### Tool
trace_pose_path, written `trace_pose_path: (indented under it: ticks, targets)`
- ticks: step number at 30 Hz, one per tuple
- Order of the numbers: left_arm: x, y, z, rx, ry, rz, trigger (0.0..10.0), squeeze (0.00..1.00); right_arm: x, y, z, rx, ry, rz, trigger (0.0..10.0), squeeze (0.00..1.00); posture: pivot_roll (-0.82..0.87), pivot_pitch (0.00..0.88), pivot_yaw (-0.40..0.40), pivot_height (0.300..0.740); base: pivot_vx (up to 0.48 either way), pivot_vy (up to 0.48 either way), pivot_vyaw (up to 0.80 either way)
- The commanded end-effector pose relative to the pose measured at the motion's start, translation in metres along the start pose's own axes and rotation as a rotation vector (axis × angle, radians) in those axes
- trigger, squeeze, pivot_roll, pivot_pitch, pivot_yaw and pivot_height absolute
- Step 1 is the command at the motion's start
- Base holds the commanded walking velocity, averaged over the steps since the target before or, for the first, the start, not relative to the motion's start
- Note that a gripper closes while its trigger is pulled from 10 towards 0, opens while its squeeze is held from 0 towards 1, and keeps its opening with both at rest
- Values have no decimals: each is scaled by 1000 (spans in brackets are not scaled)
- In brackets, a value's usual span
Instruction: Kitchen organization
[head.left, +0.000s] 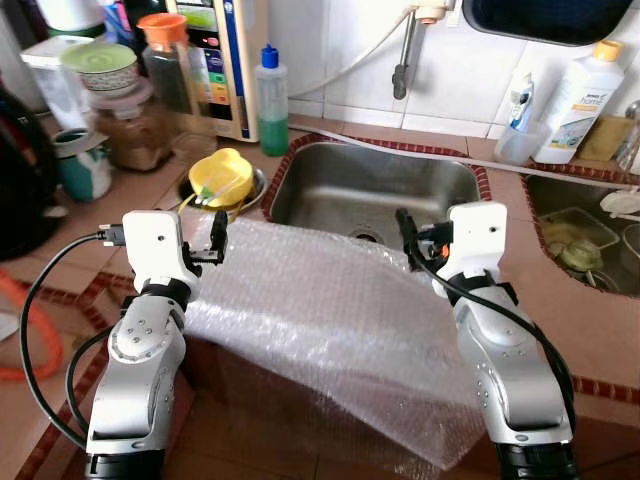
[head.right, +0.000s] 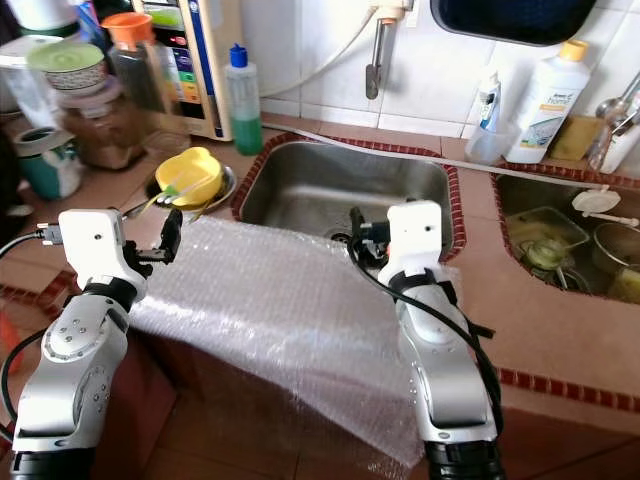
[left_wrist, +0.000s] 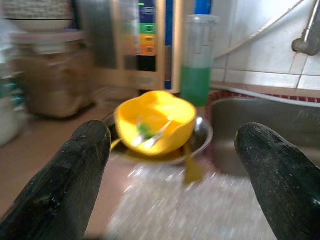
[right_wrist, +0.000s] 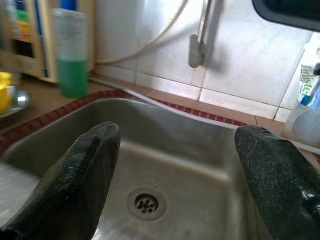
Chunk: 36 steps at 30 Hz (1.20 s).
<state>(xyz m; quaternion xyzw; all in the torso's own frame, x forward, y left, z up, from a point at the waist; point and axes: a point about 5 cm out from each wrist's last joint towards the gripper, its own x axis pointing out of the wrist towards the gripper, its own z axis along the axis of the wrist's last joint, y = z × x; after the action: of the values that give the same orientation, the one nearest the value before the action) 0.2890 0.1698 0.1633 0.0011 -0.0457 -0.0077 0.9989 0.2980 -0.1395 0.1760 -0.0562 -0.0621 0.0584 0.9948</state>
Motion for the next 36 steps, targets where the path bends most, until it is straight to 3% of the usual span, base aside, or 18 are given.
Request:
trace_pose_path:
  ticks: [1,24,36]
  targets:
    - [1,-5,1,2,-10,-9,10000,0,0,-7,2,1,-9,-24,10000,0,40,36,-3,740,0,0,0]
    - [3,-5,-2,24,0,21,10000,0,-1,-5,1,42,-1,-4,10000,0,41,41,-5,740,0,0,0]
    - [4,-16,-5,8,10,-24,10000,0,0,-3,1,56,11,18,10000,0,38,39,-12,740,0,0,0]
